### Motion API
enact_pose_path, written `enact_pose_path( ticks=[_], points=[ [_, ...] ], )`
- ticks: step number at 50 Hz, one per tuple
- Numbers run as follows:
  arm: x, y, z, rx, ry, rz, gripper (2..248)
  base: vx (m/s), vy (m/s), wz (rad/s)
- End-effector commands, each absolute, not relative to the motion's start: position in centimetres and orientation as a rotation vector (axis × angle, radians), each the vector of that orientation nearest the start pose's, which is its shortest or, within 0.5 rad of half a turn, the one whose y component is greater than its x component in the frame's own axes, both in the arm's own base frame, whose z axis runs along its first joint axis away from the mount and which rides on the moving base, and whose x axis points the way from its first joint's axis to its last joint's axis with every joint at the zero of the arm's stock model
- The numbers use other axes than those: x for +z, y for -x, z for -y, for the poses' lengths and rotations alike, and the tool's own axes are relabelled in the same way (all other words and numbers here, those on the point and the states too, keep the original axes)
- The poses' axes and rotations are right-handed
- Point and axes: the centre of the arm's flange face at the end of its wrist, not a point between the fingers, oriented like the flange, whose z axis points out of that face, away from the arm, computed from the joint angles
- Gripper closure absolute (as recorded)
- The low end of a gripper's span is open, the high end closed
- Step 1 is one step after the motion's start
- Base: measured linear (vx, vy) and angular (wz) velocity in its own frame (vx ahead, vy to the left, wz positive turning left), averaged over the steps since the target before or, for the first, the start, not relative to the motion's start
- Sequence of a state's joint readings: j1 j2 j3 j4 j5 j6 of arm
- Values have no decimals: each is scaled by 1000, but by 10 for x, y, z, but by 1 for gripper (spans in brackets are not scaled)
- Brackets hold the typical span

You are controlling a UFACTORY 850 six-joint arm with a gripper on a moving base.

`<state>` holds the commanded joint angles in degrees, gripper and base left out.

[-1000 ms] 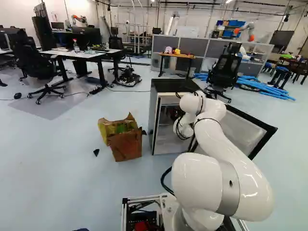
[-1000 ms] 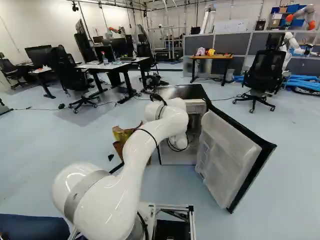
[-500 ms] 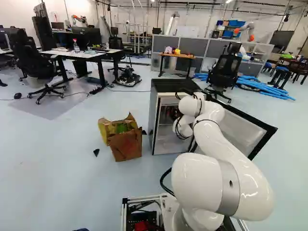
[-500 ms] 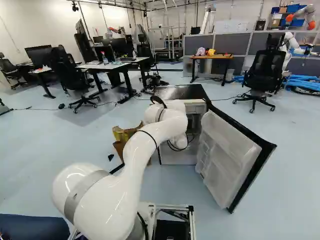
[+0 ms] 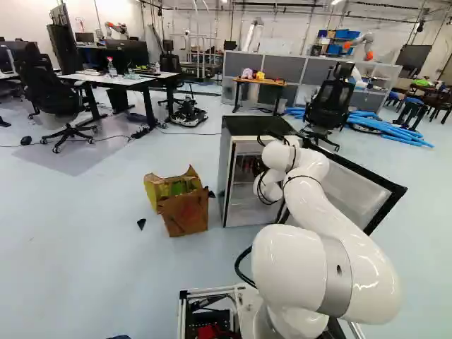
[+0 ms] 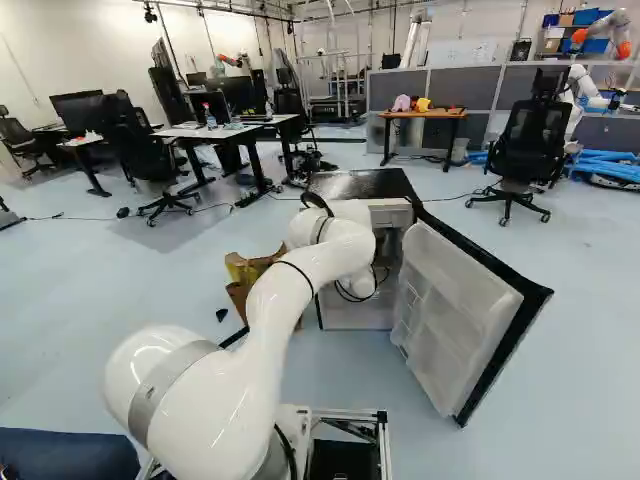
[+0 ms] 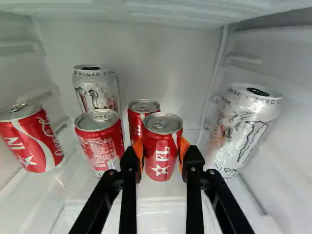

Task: Grab a drink from the fridge

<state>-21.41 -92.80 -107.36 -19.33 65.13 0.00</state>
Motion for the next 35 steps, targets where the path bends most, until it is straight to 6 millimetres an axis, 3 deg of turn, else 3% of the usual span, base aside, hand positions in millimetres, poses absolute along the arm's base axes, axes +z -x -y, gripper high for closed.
enact_pose_path(
  ticks=[35],
  points=[
    [-42, -676, 238, -2018, 2521, 16, 157, 0, 0, 0]
  ],
)
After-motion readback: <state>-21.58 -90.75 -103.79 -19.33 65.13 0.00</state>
